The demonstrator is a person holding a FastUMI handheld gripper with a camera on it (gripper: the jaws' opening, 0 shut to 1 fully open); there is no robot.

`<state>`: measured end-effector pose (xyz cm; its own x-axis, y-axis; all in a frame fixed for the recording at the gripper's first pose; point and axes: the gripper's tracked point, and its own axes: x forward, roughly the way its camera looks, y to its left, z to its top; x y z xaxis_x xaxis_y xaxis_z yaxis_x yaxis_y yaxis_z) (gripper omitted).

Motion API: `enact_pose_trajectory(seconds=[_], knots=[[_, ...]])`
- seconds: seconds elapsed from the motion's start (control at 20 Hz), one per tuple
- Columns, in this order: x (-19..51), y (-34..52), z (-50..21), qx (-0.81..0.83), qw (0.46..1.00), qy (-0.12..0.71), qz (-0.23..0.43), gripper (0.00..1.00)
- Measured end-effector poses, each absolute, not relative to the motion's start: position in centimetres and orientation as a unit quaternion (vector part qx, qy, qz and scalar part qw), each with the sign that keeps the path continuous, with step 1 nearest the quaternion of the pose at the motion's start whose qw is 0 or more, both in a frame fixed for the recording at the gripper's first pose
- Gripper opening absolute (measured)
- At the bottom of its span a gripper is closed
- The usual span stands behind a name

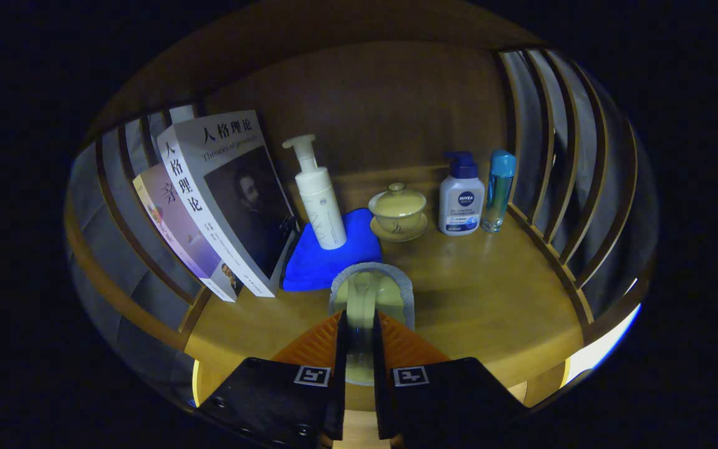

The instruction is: Pull open the drawer, take out the items inside it, and place them on the countertop above the cabinet.

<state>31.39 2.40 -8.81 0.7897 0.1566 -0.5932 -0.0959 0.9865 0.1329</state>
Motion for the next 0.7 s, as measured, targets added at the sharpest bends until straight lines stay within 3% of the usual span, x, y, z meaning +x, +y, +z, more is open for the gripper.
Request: enact_pose_trajectory(seconds=[0.25,0.5,0.7], knots=[[32.1,1.8,-10.5,0.052,0.940,0.332,0.051,0.27],[32.0,1.5,-9.1,0.025,0.954,0.295,0.041,0.99],[30.4,2.0,-5.3,0.005,0.974,0.222,0.046,0.98]])
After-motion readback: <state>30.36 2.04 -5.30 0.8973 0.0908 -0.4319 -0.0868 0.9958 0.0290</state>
